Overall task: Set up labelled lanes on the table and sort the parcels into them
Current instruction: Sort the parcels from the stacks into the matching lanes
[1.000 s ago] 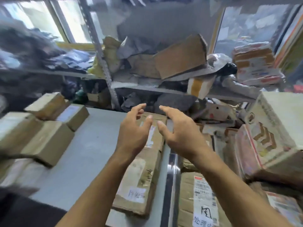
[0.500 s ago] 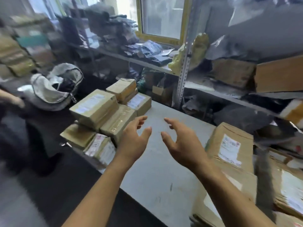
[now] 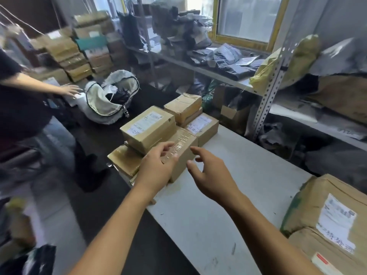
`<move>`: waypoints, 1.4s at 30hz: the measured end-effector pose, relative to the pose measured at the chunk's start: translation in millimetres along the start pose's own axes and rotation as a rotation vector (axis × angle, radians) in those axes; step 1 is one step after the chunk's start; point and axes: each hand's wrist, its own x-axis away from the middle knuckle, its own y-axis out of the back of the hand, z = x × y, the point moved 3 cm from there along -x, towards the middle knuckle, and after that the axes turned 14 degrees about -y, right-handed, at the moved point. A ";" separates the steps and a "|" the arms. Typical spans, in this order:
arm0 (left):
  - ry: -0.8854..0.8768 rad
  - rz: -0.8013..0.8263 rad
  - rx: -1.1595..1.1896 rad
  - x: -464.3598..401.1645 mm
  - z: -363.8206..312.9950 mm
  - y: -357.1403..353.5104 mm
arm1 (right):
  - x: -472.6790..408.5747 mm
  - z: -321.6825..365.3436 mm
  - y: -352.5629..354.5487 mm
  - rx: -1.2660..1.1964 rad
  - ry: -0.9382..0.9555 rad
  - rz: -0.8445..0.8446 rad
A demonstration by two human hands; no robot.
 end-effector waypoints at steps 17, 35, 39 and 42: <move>0.100 0.270 -0.494 -186.1 171.0 75.7 | -150.6 45.3 -118.1 -0.118 -0.358 0.123; 0.208 0.254 0.208 -199.9 220.7 93.7 | -178.1 51.3 -196.6 -0.648 -0.571 0.027; 0.183 0.161 0.411 -184.4 202.1 93.0 | -162.2 51.8 -175.5 -0.795 -0.510 -0.052; 0.161 0.166 0.510 -170.6 176.7 81.5 | -143.9 49.8 -150.3 -0.850 -0.454 -0.115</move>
